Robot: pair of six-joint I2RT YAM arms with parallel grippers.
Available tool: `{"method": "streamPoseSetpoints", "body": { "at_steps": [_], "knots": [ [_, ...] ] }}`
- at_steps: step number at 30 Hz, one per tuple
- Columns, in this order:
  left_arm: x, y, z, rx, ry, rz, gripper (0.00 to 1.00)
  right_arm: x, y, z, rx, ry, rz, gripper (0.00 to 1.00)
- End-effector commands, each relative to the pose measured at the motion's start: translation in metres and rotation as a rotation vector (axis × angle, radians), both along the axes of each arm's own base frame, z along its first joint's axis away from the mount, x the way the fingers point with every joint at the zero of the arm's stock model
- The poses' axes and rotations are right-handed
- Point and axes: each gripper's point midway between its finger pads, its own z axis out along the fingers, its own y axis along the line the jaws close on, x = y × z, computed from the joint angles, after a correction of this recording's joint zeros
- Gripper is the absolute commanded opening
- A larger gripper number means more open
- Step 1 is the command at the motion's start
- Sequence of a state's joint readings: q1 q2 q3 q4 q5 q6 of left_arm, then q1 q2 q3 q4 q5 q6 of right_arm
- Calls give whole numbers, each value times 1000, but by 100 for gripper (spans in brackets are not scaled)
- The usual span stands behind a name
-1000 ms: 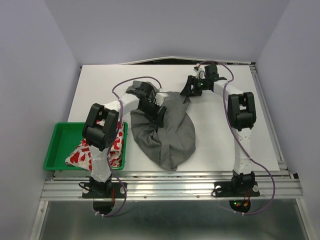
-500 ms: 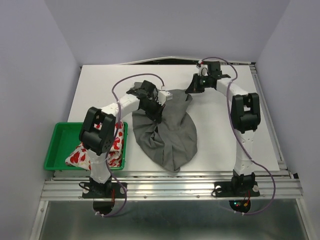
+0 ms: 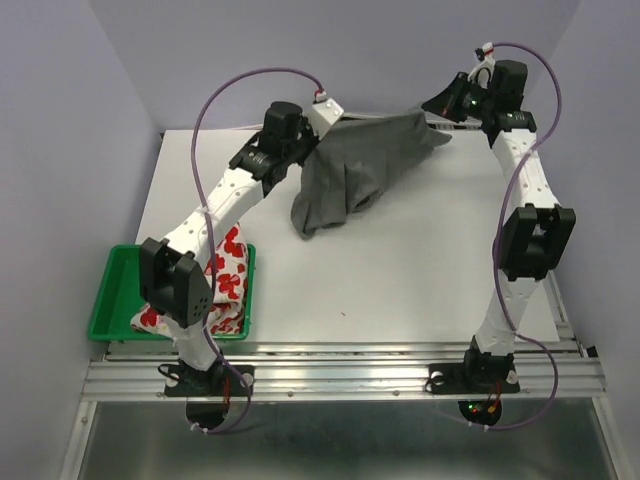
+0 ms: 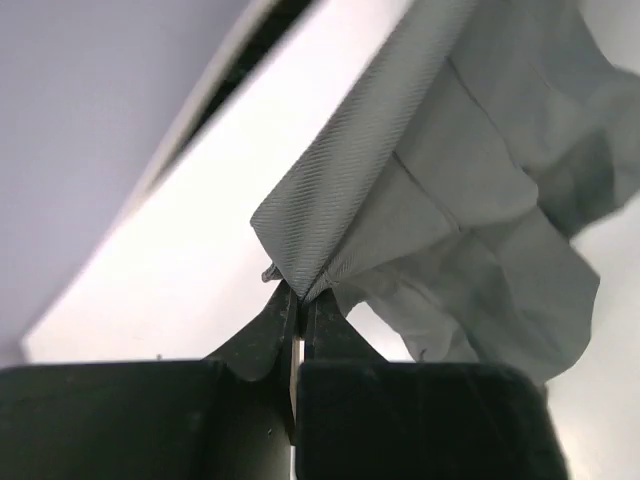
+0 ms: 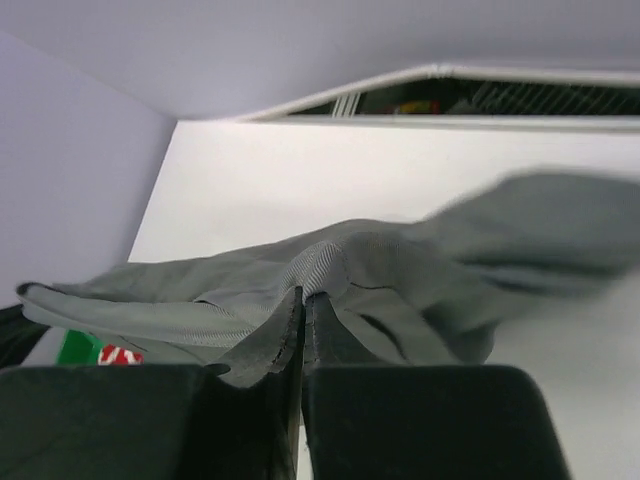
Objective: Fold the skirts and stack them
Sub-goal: Flatten the skirt out
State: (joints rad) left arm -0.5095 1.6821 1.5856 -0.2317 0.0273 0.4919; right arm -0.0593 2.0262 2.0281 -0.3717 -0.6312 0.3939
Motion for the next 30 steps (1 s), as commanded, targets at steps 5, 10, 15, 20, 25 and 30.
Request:
{"method": "streamPoseSetpoints", "body": {
  "at_steps": [5, 10, 15, 20, 25, 30],
  "knots": [
    [107, 90, 174, -35, -504, 544, 0, 50, -41, 105, -22, -361, -194, 1],
    [92, 96, 174, -38, -545, 515, 0, 32, -46, 119, -35, -407, -167, 1],
    [43, 99, 134, -27, -515, 417, 0, 1, -34, 76, -75, -311, -81, 1],
    [-3, 103, 125, -117, -465, 353, 0, -41, -34, 103, -109, -366, -73, 1],
    [-48, 70, 112, -228, -279, 139, 0, -72, -42, 148, -150, -463, -149, 1],
    [-88, 26, 26, -183, -59, -137, 0, -65, -37, 101, -144, -309, -89, 1]
  ]
}}
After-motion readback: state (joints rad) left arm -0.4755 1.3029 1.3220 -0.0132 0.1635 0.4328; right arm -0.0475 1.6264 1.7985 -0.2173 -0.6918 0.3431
